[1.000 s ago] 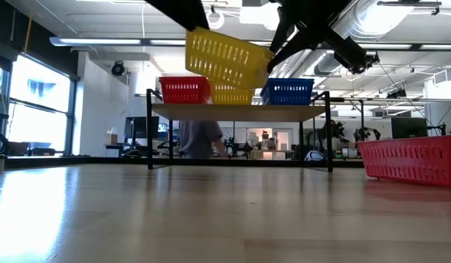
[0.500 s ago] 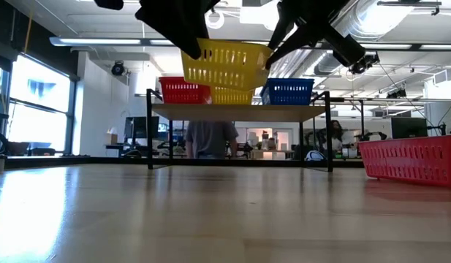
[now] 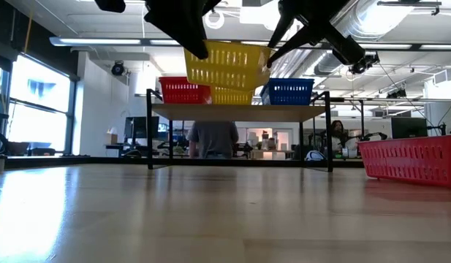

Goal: Stack baskets on shelf by color
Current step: Stack the yellow bin on the stacked yellow bins on the shelf

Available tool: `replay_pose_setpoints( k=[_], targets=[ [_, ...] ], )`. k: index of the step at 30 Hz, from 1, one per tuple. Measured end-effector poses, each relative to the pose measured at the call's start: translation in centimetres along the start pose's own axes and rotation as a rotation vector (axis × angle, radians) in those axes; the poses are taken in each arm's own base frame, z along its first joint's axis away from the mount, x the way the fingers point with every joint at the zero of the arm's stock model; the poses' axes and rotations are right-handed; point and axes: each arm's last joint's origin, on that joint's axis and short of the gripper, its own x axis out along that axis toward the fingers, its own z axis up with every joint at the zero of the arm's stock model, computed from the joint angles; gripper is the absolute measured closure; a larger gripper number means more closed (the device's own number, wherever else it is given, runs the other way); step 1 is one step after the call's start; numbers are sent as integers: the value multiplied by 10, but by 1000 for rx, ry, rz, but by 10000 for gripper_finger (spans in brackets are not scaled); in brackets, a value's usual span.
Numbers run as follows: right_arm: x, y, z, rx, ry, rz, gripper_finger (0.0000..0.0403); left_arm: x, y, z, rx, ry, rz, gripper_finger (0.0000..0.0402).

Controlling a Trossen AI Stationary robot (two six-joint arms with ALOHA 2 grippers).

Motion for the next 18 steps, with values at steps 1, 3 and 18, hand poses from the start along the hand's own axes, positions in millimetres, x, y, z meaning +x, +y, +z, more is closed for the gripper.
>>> replay_pose_setpoints(
  k=[1,3,18],
  targets=[
    [0,0,0,-1,1,0,385,0,0,0,0,-1,-1,397],
    [0,0,0,-3,8,-5,363,0,0,0,1,-1,-6,397],
    [-3,-5,-4,-3,35,-45,246,-10,3,-3,-1,-9,-10,400]
  ],
)
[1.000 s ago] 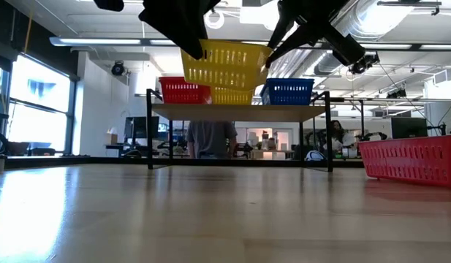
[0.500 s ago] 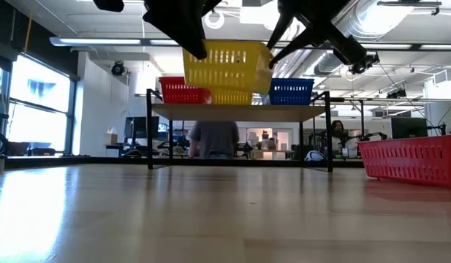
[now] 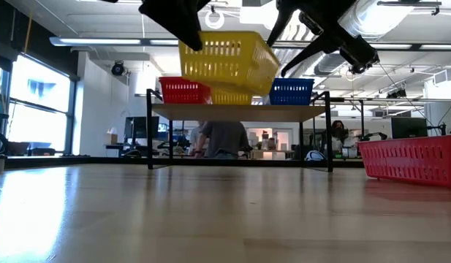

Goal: Stack baskets on shelf by color
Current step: Stack the yellow bin on the stacked yellow bins on the shelf

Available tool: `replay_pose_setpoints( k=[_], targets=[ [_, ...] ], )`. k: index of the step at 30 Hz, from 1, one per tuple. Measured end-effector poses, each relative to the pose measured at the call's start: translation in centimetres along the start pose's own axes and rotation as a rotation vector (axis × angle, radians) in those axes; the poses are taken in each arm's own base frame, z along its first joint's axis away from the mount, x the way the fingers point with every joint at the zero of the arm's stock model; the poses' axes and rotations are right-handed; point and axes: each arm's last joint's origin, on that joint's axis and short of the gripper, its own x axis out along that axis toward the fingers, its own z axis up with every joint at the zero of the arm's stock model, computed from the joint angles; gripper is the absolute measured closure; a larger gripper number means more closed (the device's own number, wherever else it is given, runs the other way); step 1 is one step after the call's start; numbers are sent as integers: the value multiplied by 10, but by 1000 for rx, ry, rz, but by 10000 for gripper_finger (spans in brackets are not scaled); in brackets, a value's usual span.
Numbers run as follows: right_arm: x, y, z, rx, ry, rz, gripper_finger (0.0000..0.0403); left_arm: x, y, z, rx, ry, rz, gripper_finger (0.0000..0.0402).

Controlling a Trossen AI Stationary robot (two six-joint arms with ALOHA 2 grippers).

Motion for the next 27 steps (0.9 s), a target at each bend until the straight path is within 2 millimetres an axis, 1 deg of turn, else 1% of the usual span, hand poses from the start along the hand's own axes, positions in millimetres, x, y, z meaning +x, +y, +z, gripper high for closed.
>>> replay_pose_setpoints(
  k=[7,11,16,17,20,26,27],
  targets=[
    [-6,2,5,11,-53,26,246,-21,6,-6,-7,-19,3,400],
    [-14,3,11,11,-83,41,246,-30,10,-10,-19,-22,11,401],
    [-30,5,23,-2,-147,77,246,-43,18,-14,-43,-49,64,401],
    [-33,6,25,-11,-157,85,246,-45,20,-12,-51,-70,79,401],
    [-42,9,31,-36,-187,118,246,-51,27,-17,-67,-79,96,401],
    [-57,13,41,-103,-276,165,246,-59,49,-20,-119,-141,156,401],
    [-60,13,44,-111,-287,171,246,-60,53,-24,-127,-135,161,401]
  ],
)
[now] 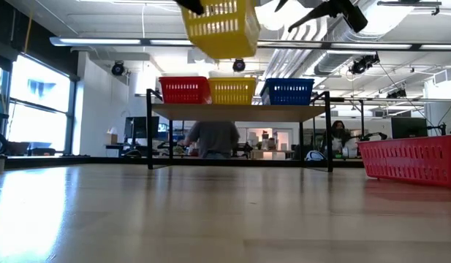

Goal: Stack baskets on shelf by color
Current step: Stack the yellow bin on the stacked yellow bins on the shelf

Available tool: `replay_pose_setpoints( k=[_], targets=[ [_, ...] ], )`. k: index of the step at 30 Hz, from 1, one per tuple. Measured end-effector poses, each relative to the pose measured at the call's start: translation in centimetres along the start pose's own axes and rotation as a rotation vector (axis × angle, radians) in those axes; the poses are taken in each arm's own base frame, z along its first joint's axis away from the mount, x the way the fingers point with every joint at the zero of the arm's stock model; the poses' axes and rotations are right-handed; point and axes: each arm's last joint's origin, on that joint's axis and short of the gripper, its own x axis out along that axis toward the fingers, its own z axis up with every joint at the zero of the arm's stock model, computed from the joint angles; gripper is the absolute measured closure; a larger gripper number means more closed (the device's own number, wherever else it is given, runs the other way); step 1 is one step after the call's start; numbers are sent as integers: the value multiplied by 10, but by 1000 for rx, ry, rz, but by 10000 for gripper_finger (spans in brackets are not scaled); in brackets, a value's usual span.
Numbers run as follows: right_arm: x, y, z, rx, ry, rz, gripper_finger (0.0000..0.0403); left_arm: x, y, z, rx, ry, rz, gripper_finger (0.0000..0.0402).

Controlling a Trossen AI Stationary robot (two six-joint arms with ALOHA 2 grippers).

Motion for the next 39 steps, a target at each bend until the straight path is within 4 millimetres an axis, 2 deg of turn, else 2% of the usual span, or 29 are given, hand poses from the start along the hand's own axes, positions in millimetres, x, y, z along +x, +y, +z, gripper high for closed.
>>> replay_pose_setpoints(
  k=[8,16,21,31,39],
  targets=[
    [-9,2,19,-109,-43,26,246,4,43,-6,-77,-90,39,401],
    [-14,1,43,-167,-91,32,246,13,91,-29,-162,-99,82,401],
    [-14,-1,56,-181,-124,20,246,18,113,-43,-179,-96,91,401],
    [-4,-4,69,-206,-136,-12,246,35,139,-59,-175,-73,136,401],
    [-2,-5,71,-206,-125,-14,246,57,148,-66,-139,-35,146,401]
  ],
)
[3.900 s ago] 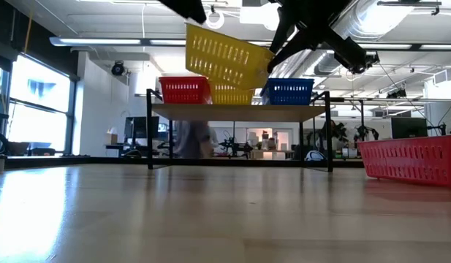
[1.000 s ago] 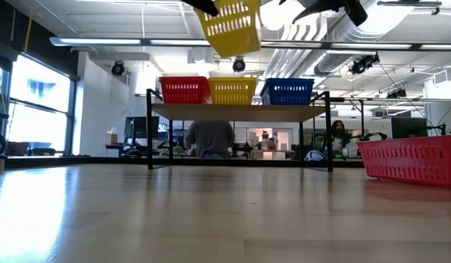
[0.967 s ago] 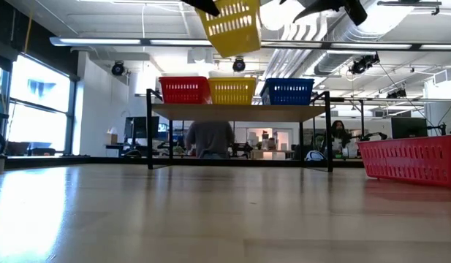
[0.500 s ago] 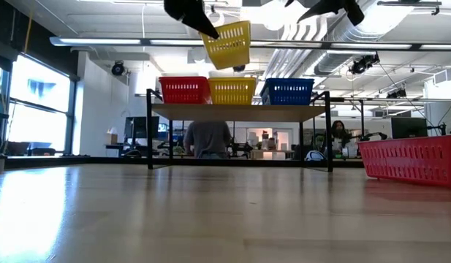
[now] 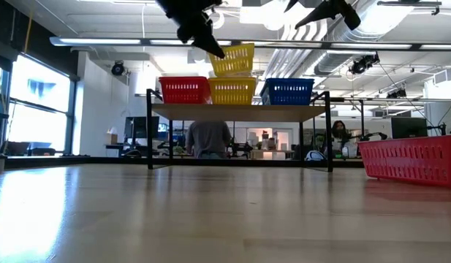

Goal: Stack baskets on shelf by color
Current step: Stack the yellow bin on the stacked yellow bins on the shelf

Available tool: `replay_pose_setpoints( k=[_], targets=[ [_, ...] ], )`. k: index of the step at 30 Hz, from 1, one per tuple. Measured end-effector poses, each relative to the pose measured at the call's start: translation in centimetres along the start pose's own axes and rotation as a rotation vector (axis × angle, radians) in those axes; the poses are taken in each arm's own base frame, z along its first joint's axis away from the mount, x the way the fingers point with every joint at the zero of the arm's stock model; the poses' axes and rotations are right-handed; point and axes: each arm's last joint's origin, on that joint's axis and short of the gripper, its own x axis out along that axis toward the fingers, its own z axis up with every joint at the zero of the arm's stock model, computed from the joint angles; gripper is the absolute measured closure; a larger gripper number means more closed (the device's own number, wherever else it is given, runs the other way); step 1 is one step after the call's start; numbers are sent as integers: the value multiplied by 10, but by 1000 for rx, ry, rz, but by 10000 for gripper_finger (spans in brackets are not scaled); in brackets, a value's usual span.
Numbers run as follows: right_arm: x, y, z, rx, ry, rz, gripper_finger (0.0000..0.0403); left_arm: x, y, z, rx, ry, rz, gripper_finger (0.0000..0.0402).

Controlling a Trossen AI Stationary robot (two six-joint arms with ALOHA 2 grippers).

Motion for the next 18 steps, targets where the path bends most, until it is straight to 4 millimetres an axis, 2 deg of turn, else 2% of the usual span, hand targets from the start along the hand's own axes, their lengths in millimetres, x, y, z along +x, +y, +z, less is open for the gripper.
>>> replay_pose_setpoints(
  k=[18],
  targets=[
    [1,0,0,-16,-2,-3,246,21,-1,-6,39,60,8,401]
  ],
)
